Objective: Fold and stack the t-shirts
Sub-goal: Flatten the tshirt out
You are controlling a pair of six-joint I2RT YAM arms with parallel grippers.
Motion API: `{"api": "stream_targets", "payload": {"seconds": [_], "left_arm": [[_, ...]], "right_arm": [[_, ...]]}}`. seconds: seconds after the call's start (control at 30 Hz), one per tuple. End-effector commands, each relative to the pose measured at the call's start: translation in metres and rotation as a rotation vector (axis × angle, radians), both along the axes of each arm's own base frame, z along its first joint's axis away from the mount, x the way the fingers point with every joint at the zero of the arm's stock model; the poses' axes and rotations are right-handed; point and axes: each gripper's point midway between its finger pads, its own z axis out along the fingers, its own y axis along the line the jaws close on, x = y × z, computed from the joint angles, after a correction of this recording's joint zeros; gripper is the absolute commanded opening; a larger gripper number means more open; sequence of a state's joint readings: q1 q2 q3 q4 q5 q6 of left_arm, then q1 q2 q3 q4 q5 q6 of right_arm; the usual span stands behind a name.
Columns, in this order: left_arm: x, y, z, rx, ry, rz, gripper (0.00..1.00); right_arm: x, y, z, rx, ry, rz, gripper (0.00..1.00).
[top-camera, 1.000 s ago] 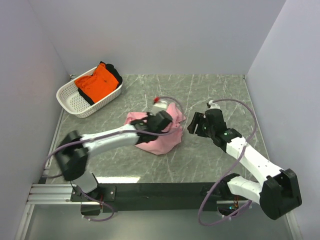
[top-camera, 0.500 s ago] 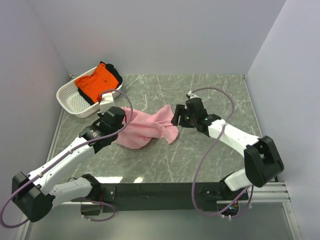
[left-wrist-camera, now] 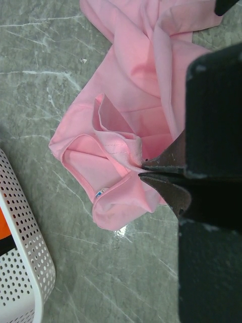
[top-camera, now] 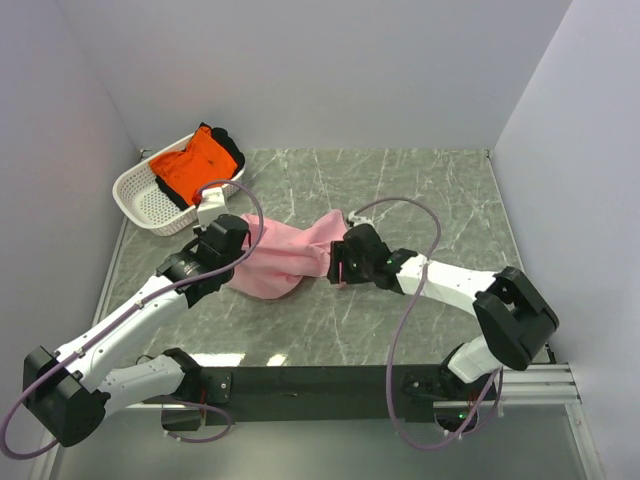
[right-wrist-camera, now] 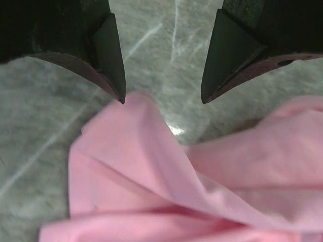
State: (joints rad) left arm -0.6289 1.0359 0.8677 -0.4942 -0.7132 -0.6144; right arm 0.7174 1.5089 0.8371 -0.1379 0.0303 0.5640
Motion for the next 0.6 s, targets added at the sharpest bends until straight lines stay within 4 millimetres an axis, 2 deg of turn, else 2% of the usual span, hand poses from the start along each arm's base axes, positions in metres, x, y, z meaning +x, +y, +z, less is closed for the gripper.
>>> {"api": "stream_targets", "payload": {"seconds": [0.0,0.13,0.33,0.43,0.57], "left_arm": [[0.003,-0.001,0.014,-0.037,-0.041,0.003,0.01],[0.003,-0.001,0.013,-0.033,-0.038,0.001,0.01],[0.004,-0.001,0.011,-0.03,-0.034,-0.003,0.01],[0.003,-0.001,0.013,-0.031,-0.036,-0.005,0.01],[0.004,-0.001,0.013,-0.031,-0.04,-0.003,0.01]], "right_arm": [[0.0,-0.012,0.012,-0.015,-0.076,-0.079,0.68],[-0.006,-0.015,0.001,-0.041,-0.058,-0.085,0.66],[-0.001,-0.003,-0.01,-0.043,-0.018,-0.072,0.62],[-0.003,-0.003,-0.022,-0.066,0.014,-0.082,0.59],[-0.004,0.0,-0.026,-0.047,0.014,-0.081,0.58]]}}
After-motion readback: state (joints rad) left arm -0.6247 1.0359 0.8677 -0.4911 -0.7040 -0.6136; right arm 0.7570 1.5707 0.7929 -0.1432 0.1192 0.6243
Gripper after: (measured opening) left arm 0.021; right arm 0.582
